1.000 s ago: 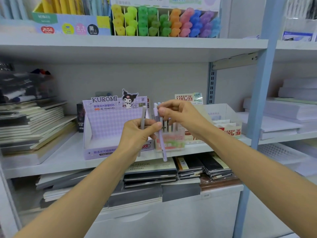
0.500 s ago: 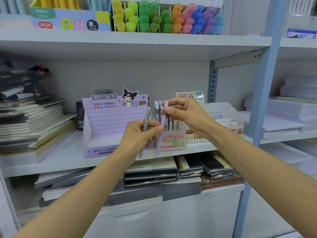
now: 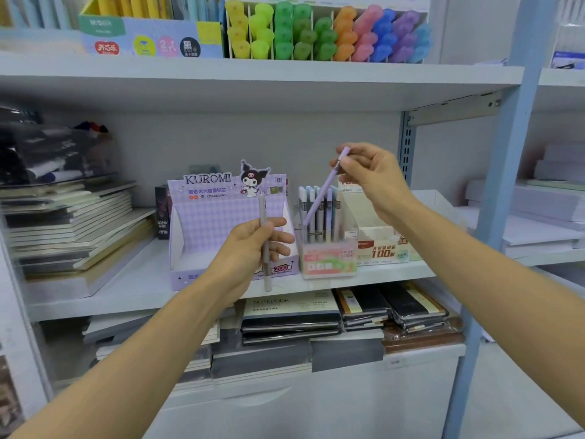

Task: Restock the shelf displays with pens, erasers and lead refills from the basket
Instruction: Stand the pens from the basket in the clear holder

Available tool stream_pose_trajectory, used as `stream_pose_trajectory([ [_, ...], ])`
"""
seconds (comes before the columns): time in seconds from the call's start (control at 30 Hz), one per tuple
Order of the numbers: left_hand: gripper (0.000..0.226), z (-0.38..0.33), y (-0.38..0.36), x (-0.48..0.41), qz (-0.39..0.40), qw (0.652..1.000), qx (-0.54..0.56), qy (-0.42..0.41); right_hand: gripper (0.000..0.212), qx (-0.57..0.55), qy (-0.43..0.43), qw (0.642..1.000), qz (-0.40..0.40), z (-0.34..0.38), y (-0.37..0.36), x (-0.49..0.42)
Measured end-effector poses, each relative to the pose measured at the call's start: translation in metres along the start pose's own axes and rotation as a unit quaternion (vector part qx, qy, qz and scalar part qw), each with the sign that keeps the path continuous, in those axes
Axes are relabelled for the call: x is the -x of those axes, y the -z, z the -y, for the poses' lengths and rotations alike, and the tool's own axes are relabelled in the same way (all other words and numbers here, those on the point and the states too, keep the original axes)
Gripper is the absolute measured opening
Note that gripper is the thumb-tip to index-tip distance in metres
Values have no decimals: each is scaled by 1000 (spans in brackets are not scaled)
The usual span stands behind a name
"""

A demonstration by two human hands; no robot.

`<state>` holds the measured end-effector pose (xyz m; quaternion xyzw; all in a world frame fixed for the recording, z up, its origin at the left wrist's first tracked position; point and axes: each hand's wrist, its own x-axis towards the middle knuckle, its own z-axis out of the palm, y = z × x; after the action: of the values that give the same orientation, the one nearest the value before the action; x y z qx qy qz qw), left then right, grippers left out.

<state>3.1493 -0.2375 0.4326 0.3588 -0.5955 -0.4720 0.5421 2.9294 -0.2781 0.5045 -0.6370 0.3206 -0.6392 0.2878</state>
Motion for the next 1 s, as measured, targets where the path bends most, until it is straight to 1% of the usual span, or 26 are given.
stream_pose_trajectory([
  [0.1, 27, 1, 5, 5, 21, 1000, -17, -8, 21, 80, -6, 996, 39, -23, -12, 4],
  [0.17, 27, 3, 7, 6, 22, 999, -26, -11, 20, 101, 5, 993, 59, -34, -17, 4],
  [0.3, 27, 5, 12, 7, 17, 999, -34, -12, 20, 109, 13, 992, 56, -37, -14, -4],
  [0.43, 27, 8, 14, 4, 14, 999, -29, -17, 22, 120, 2, 988, 97, -34, -7, -7],
  [0.53, 26, 10, 12, 1, 11, 999, -27, -24, 24, 123, 7, 987, 107, -33, -8, -9],
  [0.7, 23, 13, 9, -1, 24, 999, -30, -30, 24, 153, 0, 970, 189, -34, -4, -10],
  [0.87, 16, 15, 6, -5, 27, 999, -33, -30, 26, 133, 8, 977, 165, -40, -8, -13],
  [0.93, 15, 16, 6, -5, 28, 998, -38, -28, 20, 148, 13, 977, 155, -44, -12, -15],
  [1.0, 15, 17, 7, -5, 34, 998, -43, -28, 16, 188, 20, 972, 139, -47, -15, -15],
])
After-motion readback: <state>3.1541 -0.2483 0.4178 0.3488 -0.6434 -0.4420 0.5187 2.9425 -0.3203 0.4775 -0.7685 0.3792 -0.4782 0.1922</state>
